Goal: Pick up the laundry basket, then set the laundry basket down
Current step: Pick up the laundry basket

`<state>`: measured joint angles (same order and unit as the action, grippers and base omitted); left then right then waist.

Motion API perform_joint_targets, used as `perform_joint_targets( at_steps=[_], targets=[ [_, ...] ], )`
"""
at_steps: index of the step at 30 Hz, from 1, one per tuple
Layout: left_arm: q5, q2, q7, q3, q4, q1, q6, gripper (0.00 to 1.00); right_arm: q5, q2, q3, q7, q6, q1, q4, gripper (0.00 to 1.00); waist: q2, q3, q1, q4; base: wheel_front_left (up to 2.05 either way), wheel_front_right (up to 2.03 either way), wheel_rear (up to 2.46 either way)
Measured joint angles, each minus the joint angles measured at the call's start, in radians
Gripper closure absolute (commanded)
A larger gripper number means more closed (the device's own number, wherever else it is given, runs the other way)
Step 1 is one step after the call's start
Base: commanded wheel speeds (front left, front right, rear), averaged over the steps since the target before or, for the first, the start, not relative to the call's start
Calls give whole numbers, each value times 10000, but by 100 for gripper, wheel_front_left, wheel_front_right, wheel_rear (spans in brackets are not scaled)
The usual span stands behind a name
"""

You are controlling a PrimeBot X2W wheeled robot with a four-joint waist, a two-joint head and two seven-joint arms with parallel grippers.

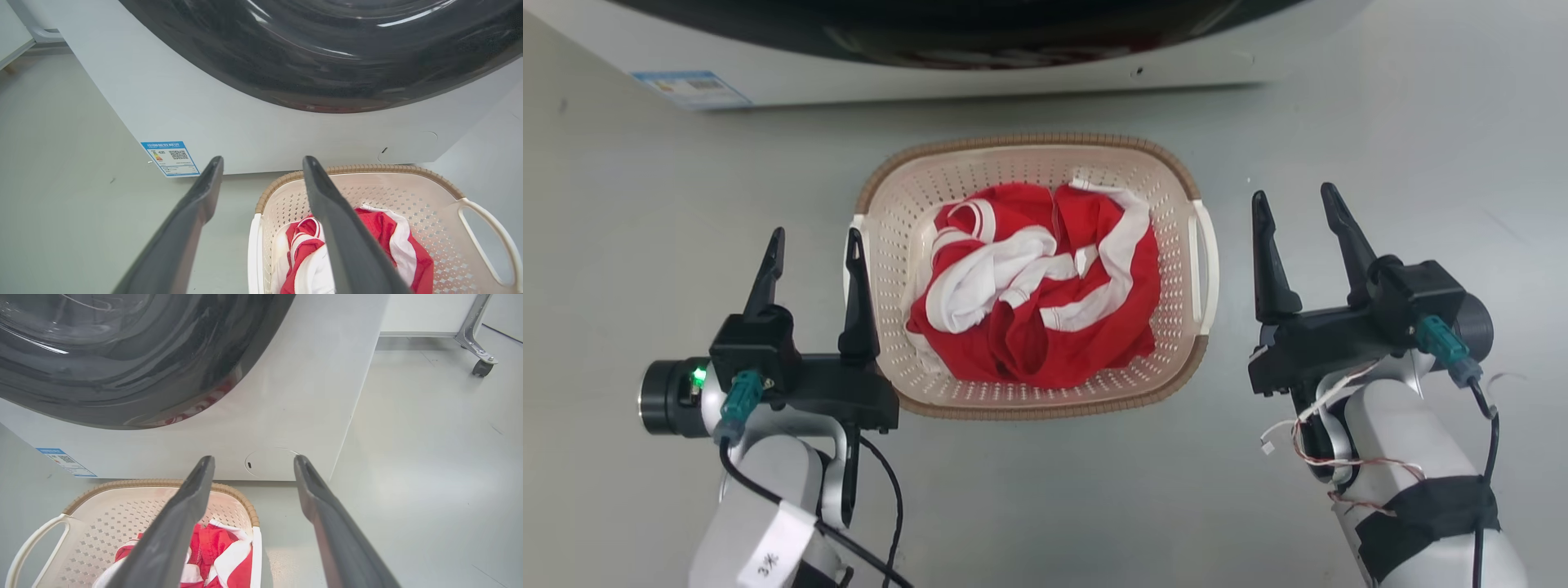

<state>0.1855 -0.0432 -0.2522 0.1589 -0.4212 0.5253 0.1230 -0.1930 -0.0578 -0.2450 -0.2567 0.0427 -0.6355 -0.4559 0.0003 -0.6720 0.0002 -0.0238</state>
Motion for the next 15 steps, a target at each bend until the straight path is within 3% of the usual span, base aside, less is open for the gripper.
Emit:
perform_joint_targets(
  at_steps=[15],
  targets=[
    [456,52,0,-236,-1858,1106,-90,0,-13,-21,-234,-2,-4,-1317,-1967,0,-1,-1566,-1,79,0,0,0]
  ],
)
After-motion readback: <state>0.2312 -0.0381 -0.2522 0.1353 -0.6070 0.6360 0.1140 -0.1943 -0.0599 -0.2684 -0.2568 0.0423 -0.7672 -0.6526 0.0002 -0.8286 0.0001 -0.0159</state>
